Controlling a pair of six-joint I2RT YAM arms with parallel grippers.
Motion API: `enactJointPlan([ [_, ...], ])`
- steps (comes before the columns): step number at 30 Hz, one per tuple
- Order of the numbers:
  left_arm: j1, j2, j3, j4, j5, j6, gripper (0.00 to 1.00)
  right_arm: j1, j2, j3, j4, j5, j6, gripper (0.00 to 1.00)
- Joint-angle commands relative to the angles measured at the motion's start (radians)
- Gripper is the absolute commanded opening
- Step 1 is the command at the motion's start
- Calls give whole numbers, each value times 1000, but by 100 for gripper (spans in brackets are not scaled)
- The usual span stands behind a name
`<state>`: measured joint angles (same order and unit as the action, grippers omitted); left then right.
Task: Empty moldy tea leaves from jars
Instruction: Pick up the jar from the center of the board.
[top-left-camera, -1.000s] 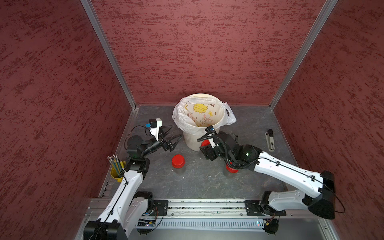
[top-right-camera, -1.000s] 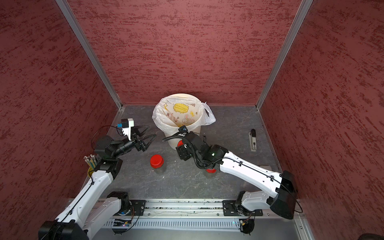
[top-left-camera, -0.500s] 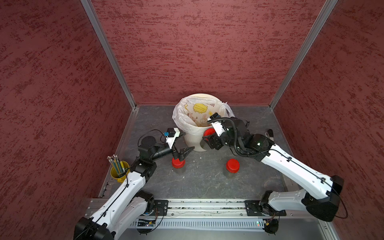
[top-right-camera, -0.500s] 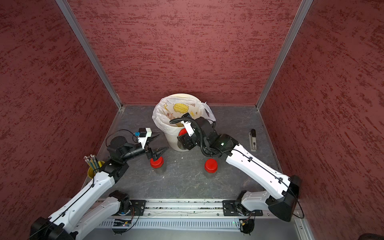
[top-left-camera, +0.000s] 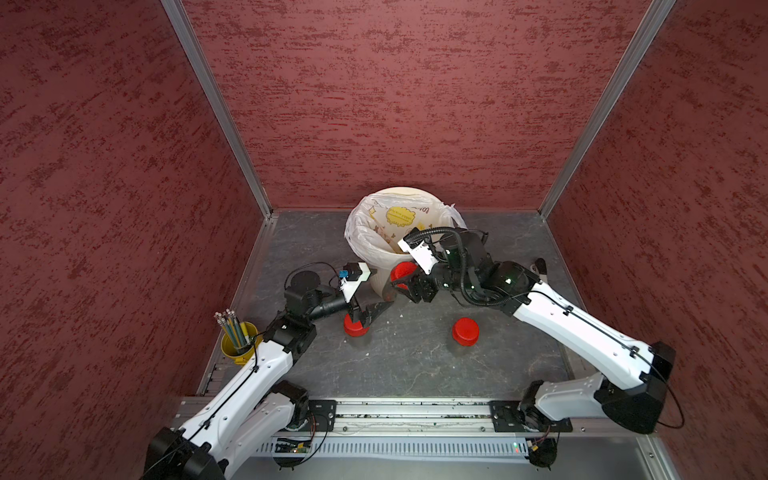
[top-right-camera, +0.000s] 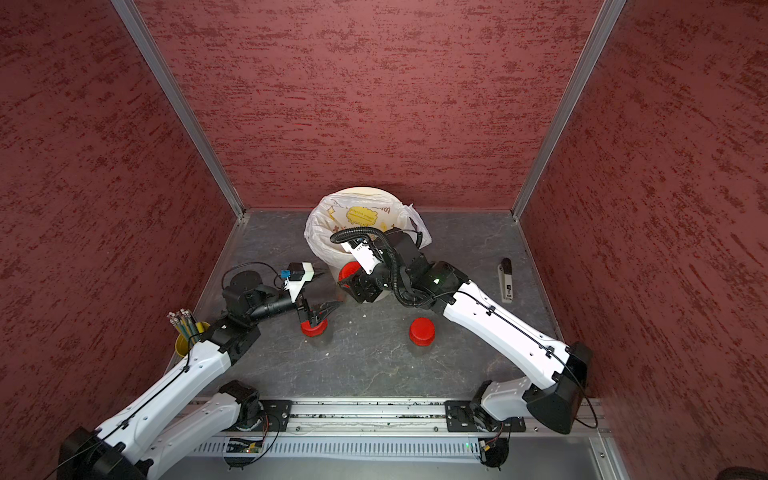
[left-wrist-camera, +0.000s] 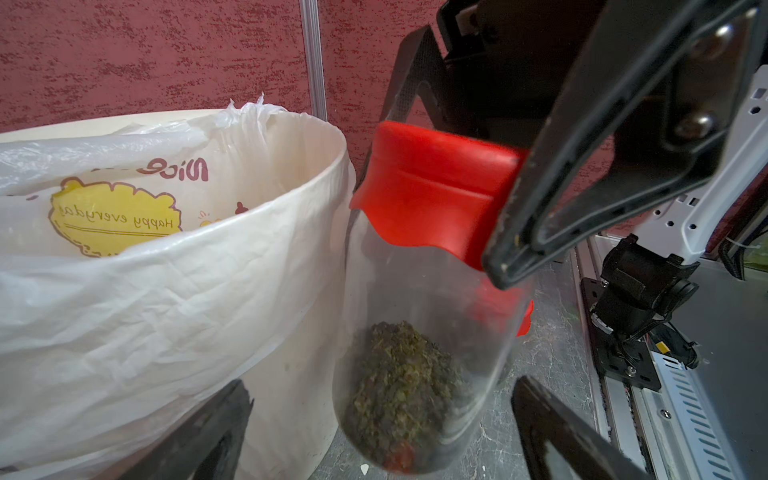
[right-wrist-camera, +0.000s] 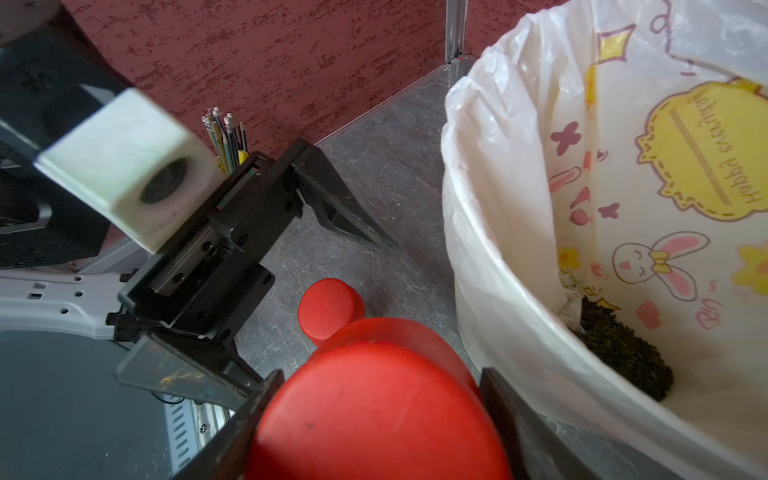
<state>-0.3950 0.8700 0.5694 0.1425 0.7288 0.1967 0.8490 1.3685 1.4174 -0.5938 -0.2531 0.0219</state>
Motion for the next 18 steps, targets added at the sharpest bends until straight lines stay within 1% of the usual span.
enactJointPlan([
  [1,-15,4,-5,40,21,35,100,-1,10,37,65,-99,-24,52],
  [3,-23,6,-10,49,28,53,100,-1,12,34,79,-119,-22,52],
  [8,-28,5,-55,141,44,60,98,-1,27,40,104,-171,-19,51],
  [12,-30,13,-61,152,50,65,97,-1,32,41,120,-200,-16,51],
  [18,-31,17,-69,192,62,63,91,-1,47,39,132,-202,-8,50],
])
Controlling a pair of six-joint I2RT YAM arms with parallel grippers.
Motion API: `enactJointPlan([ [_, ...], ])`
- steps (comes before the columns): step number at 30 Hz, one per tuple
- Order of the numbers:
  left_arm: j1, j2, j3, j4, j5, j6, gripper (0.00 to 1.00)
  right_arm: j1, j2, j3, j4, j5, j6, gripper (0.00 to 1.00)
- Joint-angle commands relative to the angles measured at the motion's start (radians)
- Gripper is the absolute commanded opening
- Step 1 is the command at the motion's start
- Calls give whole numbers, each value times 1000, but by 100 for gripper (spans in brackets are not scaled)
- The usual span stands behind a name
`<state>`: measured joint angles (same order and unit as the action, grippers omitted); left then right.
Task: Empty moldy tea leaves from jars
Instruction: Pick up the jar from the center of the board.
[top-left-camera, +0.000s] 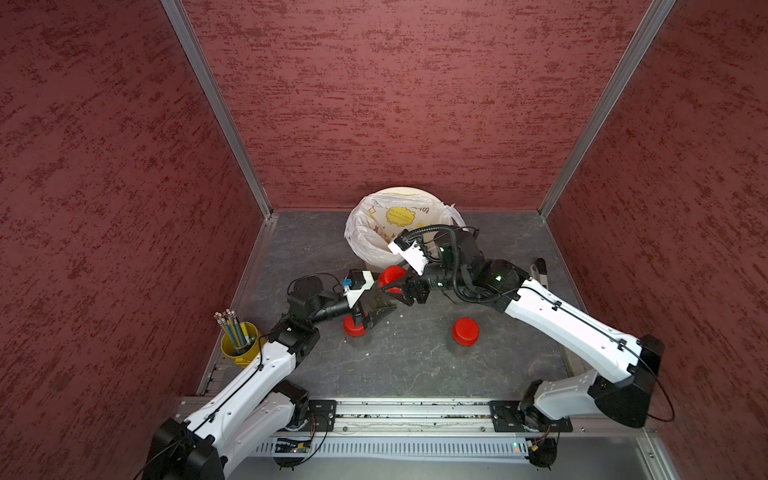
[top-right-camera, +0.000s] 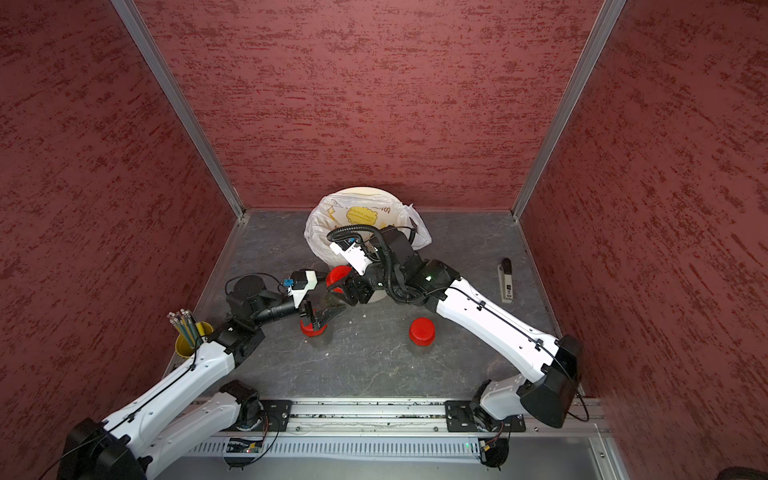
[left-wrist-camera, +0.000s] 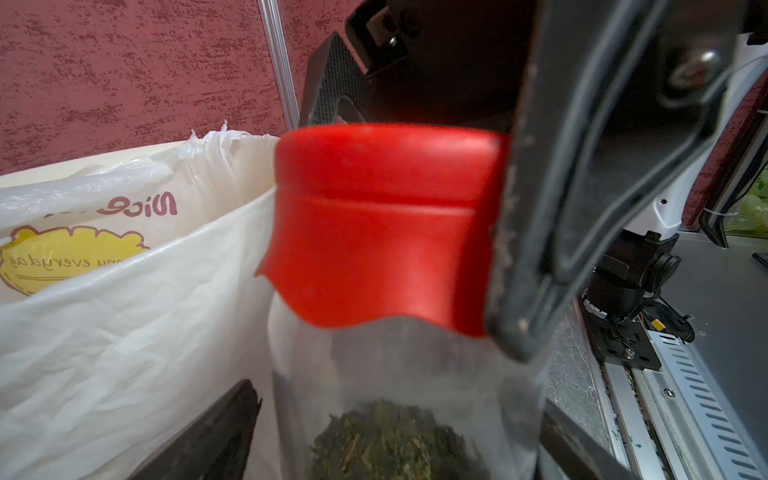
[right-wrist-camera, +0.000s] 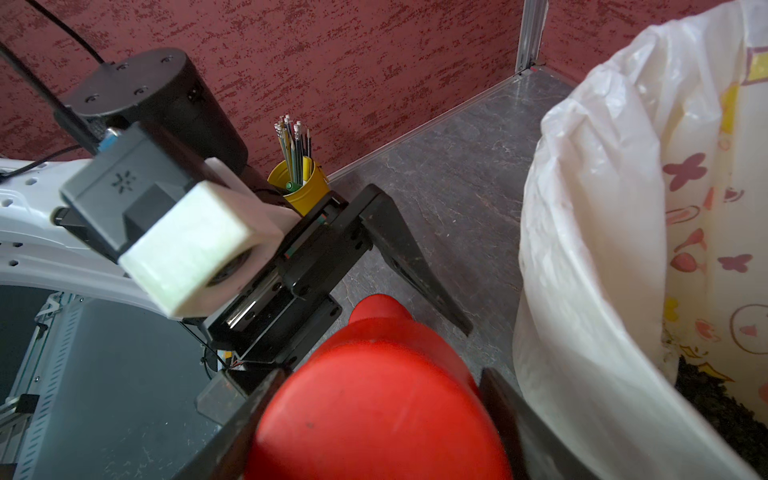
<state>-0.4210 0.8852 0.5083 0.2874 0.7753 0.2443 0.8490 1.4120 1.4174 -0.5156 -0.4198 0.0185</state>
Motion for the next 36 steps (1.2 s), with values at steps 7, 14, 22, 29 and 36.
enactJointPlan([
  [7,-4,2,-14,55,22,21,84,-1,-7,33,92,-32,12,50],
  [14,-3,0,-17,62,20,20,77,-1,-7,21,115,-29,23,49],
  [22,7,-3,-21,80,16,-12,68,-1,-11,11,124,15,31,55],
  [29,14,-7,-20,70,29,-1,64,-1,-11,15,115,59,24,81],
  [36,13,-4,-17,56,36,12,63,-1,-24,34,95,104,8,96],
])
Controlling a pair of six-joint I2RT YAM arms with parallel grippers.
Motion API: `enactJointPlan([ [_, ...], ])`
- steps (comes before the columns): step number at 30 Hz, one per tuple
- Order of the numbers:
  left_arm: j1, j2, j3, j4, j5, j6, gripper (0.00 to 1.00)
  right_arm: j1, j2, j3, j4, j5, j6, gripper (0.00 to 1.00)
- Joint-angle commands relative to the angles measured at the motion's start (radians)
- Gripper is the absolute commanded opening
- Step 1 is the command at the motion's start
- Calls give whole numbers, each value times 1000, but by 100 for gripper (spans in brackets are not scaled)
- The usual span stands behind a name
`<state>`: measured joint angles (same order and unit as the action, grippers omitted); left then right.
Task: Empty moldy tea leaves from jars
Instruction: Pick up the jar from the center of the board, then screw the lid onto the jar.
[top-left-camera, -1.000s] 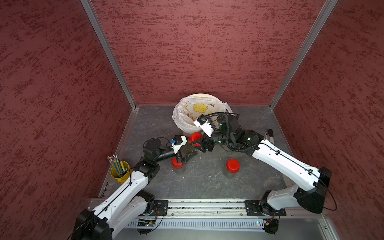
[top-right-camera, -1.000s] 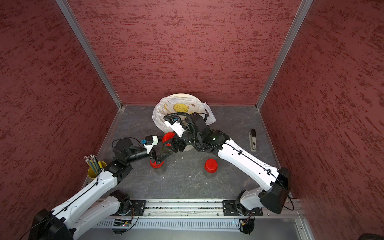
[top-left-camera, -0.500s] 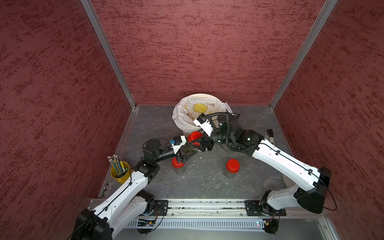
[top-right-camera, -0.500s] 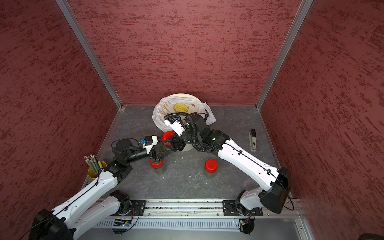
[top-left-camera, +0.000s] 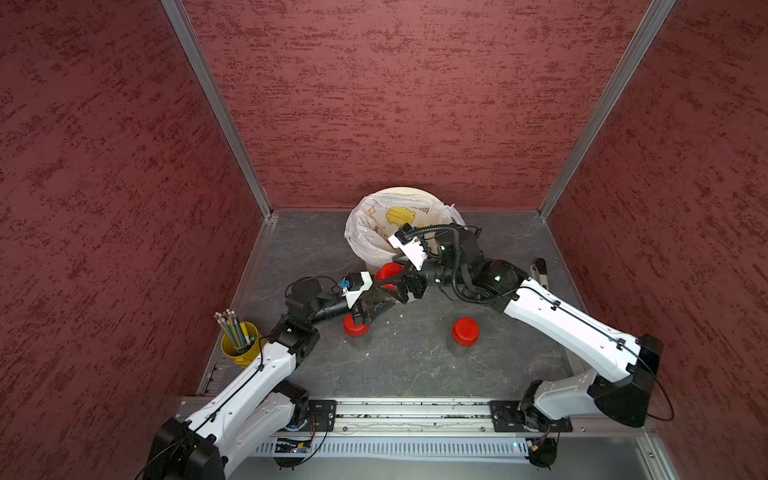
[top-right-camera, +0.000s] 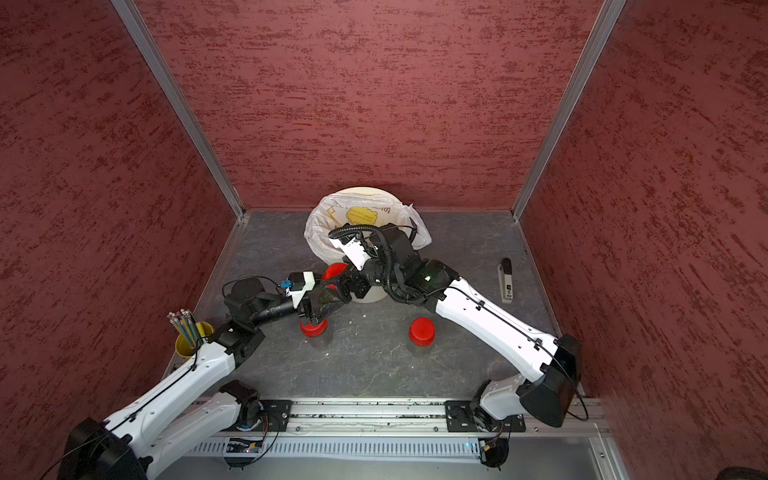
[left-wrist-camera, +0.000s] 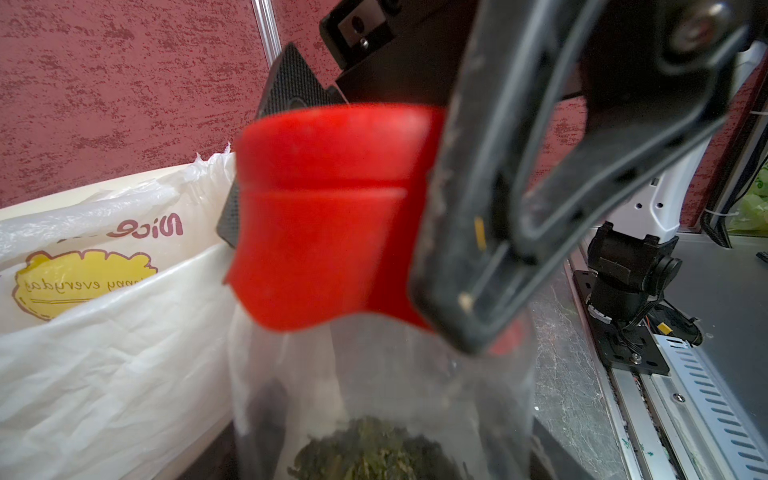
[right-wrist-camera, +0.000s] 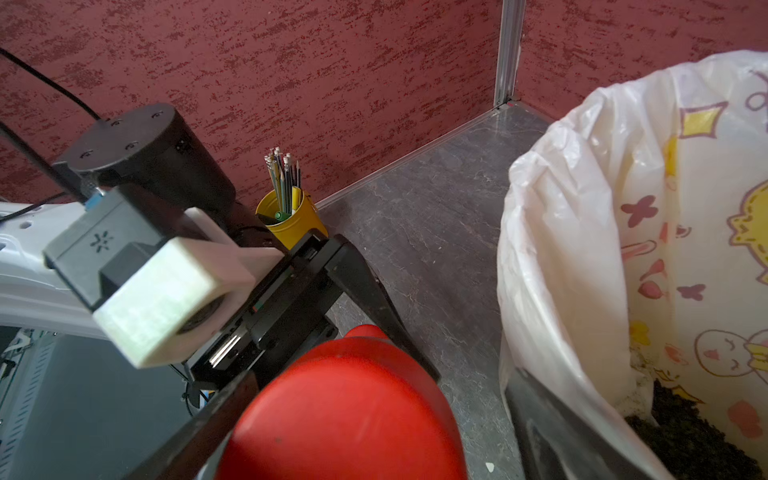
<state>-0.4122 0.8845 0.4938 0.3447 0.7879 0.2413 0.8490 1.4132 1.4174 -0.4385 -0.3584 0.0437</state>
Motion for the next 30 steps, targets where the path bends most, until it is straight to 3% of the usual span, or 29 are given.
enactJointPlan([
  [1,6,-3,-4,-1,23,15,62,-1,-28,37,14,47,-21,96],
  [30,22,1,28,-37,38,0,55,-1,-30,34,-69,76,-65,82],
])
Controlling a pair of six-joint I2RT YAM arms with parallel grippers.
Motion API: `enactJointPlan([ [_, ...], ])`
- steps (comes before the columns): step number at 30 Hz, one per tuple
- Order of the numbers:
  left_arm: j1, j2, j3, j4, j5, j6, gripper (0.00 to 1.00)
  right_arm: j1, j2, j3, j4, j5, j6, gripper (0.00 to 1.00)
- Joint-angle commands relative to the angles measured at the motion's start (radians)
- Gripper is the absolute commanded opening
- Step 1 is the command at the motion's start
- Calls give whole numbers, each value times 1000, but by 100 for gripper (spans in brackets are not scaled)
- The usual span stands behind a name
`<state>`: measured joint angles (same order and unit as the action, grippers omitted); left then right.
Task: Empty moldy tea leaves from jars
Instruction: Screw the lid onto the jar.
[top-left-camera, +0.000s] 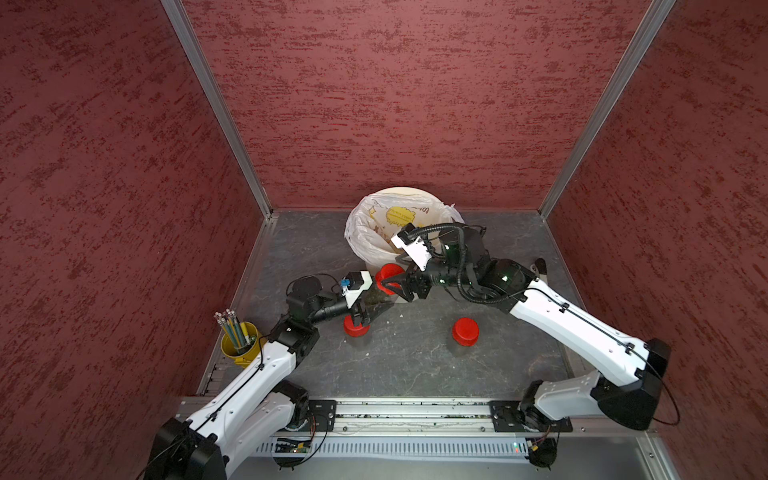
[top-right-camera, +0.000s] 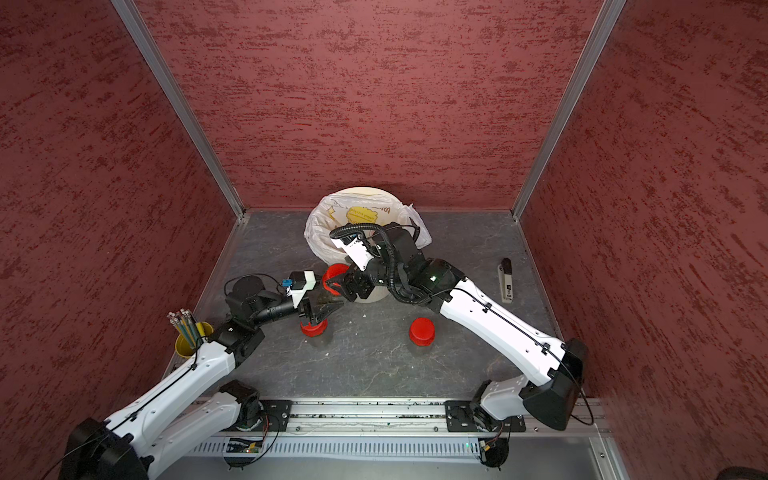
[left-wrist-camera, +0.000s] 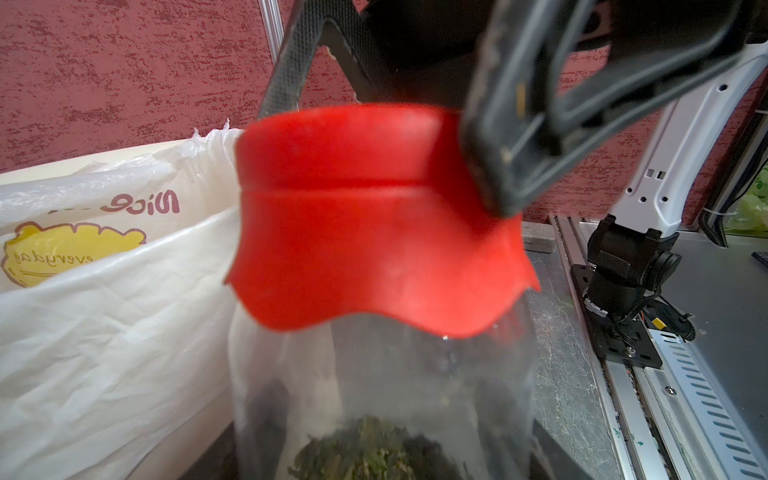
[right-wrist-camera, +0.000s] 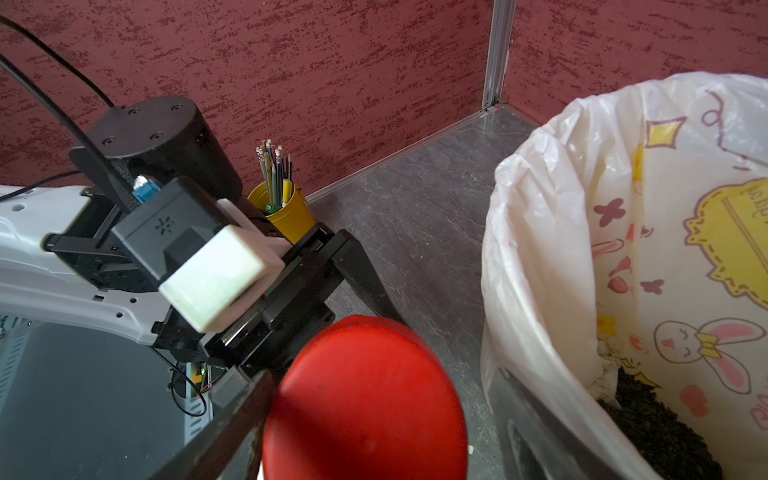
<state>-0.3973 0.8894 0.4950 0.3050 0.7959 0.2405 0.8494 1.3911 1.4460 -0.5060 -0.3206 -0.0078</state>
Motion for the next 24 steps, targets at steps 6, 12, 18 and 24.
enactJointPlan([
  [6,6,-9,26,6,35,0,54,-1,-1,0,-1,62,-9,87],
  [12,7,-22,22,20,39,-4,54,-1,2,-3,-3,44,-9,87],
  [18,12,-25,22,25,39,-4,54,-1,-15,-18,0,-34,-20,87],
  [24,13,-22,24,26,42,-6,54,-1,-20,-26,-6,-45,-25,89],
])
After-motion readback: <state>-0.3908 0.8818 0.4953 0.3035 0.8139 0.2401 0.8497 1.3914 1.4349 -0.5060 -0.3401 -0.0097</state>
